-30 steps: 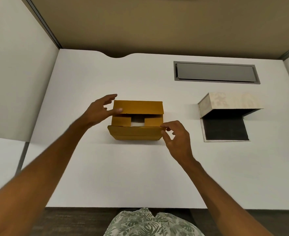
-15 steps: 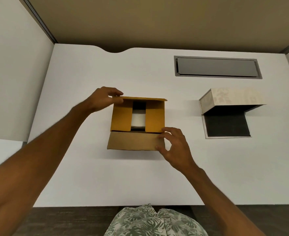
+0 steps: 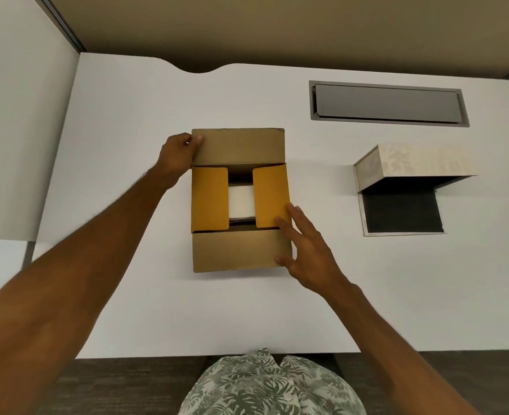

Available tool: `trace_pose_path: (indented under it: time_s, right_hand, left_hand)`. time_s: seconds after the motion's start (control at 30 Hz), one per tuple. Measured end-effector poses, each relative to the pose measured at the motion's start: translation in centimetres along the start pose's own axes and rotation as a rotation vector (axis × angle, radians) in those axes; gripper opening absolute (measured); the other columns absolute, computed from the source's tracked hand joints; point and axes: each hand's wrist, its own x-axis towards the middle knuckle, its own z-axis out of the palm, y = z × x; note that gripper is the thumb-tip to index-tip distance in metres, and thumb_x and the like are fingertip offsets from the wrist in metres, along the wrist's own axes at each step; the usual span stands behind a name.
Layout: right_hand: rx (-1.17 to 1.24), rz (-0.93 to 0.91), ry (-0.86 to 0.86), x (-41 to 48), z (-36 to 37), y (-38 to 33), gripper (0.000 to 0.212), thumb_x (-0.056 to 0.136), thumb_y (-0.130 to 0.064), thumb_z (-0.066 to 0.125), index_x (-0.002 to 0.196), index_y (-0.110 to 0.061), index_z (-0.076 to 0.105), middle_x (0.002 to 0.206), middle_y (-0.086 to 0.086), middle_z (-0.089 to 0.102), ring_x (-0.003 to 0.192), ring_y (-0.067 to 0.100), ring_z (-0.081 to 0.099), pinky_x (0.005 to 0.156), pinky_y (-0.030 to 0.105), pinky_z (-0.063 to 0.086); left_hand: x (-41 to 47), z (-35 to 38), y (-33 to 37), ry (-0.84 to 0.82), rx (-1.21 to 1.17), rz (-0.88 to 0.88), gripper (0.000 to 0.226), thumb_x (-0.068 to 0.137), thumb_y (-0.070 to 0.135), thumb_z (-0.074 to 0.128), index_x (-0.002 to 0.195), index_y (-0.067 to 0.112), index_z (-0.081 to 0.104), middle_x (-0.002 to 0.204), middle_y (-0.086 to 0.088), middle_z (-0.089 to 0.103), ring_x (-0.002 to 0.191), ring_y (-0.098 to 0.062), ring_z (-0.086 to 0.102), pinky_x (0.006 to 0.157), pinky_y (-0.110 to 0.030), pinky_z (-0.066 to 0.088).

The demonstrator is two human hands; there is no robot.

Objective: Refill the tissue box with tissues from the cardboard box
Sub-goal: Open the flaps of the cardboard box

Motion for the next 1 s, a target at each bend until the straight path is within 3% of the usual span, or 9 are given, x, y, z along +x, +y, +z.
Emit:
trace_pose_path:
  time_s: [0.07, 0.2, 0.4, 0.5, 0.57, 0.67, 0.73, 0.83, 1.0]
  right_hand:
    - [-0.006, -0.002, 0.002, -0.1, 0.1, 0.0, 0.086, 0.084, -0.028, 0.079, 0.155, -0.022, 0.03, 0.168, -0.001, 0.006, 0.154, 0.022, 0.01, 0.114, 0.032, 0.022]
    - [-0.028, 0.012, 0.003, 0.1, 0.4, 0.0, 0.085, 0.084, -0.03, 0.079, 0.155, -0.021, 0.033, 0.168, -0.001, 0.007, 0.153, 0.023, 0.016, 0.111, 0.031, 0.024]
    - [0.001, 0.019, -0.025, 0.1, 0.3, -0.4, 0.085, 0.085, -0.024, 0.078, 0.155, -0.019, 0.031, 0.168, -0.003, 0.0, 0.152, 0.021, 0.019, 0.108, 0.023, 0.027]
    - [0.035, 0.032, -0.052, 0.1, -0.1, -0.6, 0.081, 0.086, -0.023, 0.076, 0.155, -0.017, 0.032, 0.168, -0.004, 0.0, 0.152, 0.02, 0.016, 0.11, 0.019, 0.023]
    - [0.078, 0.065, -0.063, 0.3, -0.6, -1.1, 0.074, 0.089, -0.026, 0.073, 0.153, -0.016, 0.037, 0.168, -0.005, 0.003, 0.152, 0.018, 0.017, 0.112, 0.02, 0.022]
    - [0.112, 0.16, -0.053, 1.2, -1.2, -2.1, 0.059, 0.091, -0.041, 0.068, 0.143, -0.019, 0.049, 0.165, -0.005, 0.016, 0.148, 0.019, 0.026, 0.113, 0.031, 0.033]
    - [0.069, 0.222, 0.01, 2.3, -1.6, -3.0, 0.054, 0.09, -0.051, 0.065, 0.132, -0.019, 0.055, 0.156, 0.0, 0.03, 0.138, 0.024, 0.04, 0.104, 0.039, 0.047]
    - [-0.079, 0.275, 0.124, 4.7, -2.0, -4.8, 0.064, 0.086, -0.059, 0.064, 0.13, -0.015, 0.049, 0.14, 0.008, 0.042, 0.12, 0.028, 0.053, 0.082, 0.04, 0.054]
    - [-0.312, 0.383, 0.075, 8.6, -1.7, -7.3, 0.095, 0.073, -0.074, 0.067, 0.14, -0.016, 0.032, 0.144, 0.013, 0.036, 0.126, 0.032, 0.047, 0.08, 0.044, 0.053]
  left_hand:
    - [0.4, 0.5, -0.3, 0.047, 0.039, -0.028, 0.046, 0.099, 0.047, 0.052, 0.11, 0.004, 0.064, 0.108, -0.013, 0.063, 0.099, -0.026, 0.06, 0.094, -0.053, 0.055]
    - [0.6, 1.8, -0.6, 0.176, 0.137, -0.045, 0.05, 0.096, 0.048, 0.057, 0.123, 0.006, 0.056, 0.112, -0.004, 0.058, 0.099, -0.019, 0.054, 0.083, -0.032, 0.048]
    - [0.5, 2.4, -1.4, 0.256, 0.188, 0.021, 0.051, 0.094, 0.043, 0.063, 0.127, 0.007, 0.045, 0.099, -0.006, 0.059, 0.088, -0.02, 0.058, 0.082, -0.036, 0.051]
    - [-0.4, 2.9, -1.3, 0.32, 0.238, 0.11, 0.053, 0.097, 0.049, 0.054, 0.132, 0.011, 0.044, 0.124, -0.009, 0.057, 0.105, -0.023, 0.061, 0.082, -0.033, 0.049]
    - [-1.5, 3.3, -1.1, 0.339, 0.221, 0.134, 0.062, 0.097, 0.054, 0.05, 0.139, 0.01, 0.041, 0.139, -0.009, 0.048, 0.119, -0.024, 0.057, 0.092, -0.039, 0.051]
    - [-4.3, 4.1, -1.1, 0.281, 0.273, 0.109, 0.089, 0.086, 0.061, 0.062, 0.15, 0.009, 0.029, 0.153, -0.01, 0.035, 0.138, -0.028, 0.041, 0.108, -0.044, 0.044]
    - [-6.7, 4.7, -1.4, 0.227, 0.388, 0.091, 0.107, 0.077, 0.068, 0.068, 0.154, 0.011, 0.02, 0.159, -0.011, 0.026, 0.145, -0.03, 0.03, 0.112, -0.048, 0.036]
    - [-9.2, 5.6, -2.1, 0.186, 0.532, 0.039, 0.126, 0.068, 0.072, 0.072, 0.158, 0.016, 0.005, 0.165, -0.012, 0.011, 0.151, -0.032, 0.017, 0.115, -0.052, 0.028]
    - [-10.2, 6.0, -2.1, 0.156, 0.547, 0.007, 0.126, 0.066, 0.051, 0.085, 0.157, 0.019, 0.004, 0.16, -0.012, 0.018, 0.144, -0.036, 0.027, 0.107, -0.053, 0.042]
